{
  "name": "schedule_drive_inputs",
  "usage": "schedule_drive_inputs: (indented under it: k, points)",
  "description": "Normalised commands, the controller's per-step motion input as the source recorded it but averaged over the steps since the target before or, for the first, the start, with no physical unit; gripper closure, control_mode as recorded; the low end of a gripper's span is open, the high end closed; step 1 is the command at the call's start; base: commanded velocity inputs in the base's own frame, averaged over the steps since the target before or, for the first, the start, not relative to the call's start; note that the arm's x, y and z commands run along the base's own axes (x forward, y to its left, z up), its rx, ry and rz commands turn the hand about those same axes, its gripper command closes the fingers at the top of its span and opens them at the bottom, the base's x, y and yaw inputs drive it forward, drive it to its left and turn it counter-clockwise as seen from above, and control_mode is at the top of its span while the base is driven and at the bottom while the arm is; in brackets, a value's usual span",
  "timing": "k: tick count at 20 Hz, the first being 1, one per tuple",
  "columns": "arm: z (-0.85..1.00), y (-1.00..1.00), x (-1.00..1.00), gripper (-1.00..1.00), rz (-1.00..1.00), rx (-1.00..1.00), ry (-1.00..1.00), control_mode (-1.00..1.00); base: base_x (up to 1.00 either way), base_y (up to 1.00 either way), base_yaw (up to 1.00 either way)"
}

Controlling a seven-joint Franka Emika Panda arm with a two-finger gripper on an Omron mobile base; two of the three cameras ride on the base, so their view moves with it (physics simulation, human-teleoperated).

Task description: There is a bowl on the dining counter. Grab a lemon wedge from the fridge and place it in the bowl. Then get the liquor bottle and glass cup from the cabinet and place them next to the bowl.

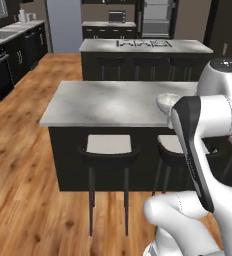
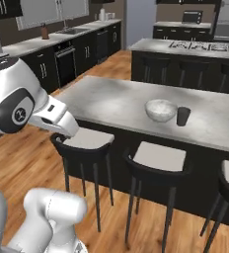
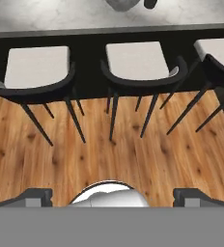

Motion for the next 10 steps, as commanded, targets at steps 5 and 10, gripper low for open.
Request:
schedule_drive_inputs:
  k: [5, 10]
  points:
    - [0.00, 0.00, 0.00, -1.00, 0.00, 0.00, 0.00, 1.00, 0.04, 1.00, 0.01]
    - [0.00, 0.00, 0.00, -1.00, 0.00, 0.00, 0.00, 1.00, 0.50, 1.00, -0.02]
